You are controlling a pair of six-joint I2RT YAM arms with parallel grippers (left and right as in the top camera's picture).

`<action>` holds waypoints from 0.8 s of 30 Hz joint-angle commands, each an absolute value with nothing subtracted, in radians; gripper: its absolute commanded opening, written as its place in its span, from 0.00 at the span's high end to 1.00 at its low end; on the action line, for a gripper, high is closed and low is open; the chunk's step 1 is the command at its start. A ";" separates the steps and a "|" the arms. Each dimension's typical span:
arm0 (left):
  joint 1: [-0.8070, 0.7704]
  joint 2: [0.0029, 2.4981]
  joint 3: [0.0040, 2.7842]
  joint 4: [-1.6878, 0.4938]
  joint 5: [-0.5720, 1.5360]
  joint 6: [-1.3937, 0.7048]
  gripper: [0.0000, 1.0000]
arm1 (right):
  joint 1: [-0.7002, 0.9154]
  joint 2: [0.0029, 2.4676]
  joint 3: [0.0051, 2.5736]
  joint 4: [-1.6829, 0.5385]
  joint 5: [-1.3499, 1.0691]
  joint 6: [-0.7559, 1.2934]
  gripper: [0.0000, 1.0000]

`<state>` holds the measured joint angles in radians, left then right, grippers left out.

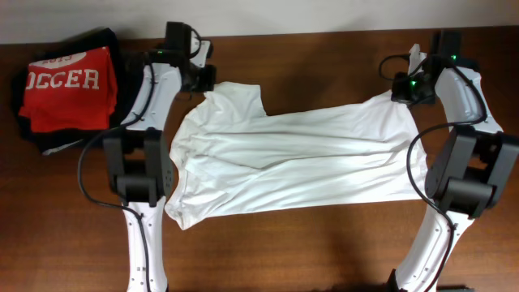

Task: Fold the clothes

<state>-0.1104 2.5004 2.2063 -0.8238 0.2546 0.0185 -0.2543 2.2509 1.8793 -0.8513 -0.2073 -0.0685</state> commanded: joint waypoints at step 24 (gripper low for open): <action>-0.150 2.049 2.201 -1.638 0.220 -0.068 0.99 | -0.472 2.136 1.981 -1.522 -0.344 -0.128 0.96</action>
<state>-0.1047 2.0842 2.2158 -1.5860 0.2276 -0.0391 -0.4717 2.1700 1.9671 -1.4815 -0.4358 -0.1726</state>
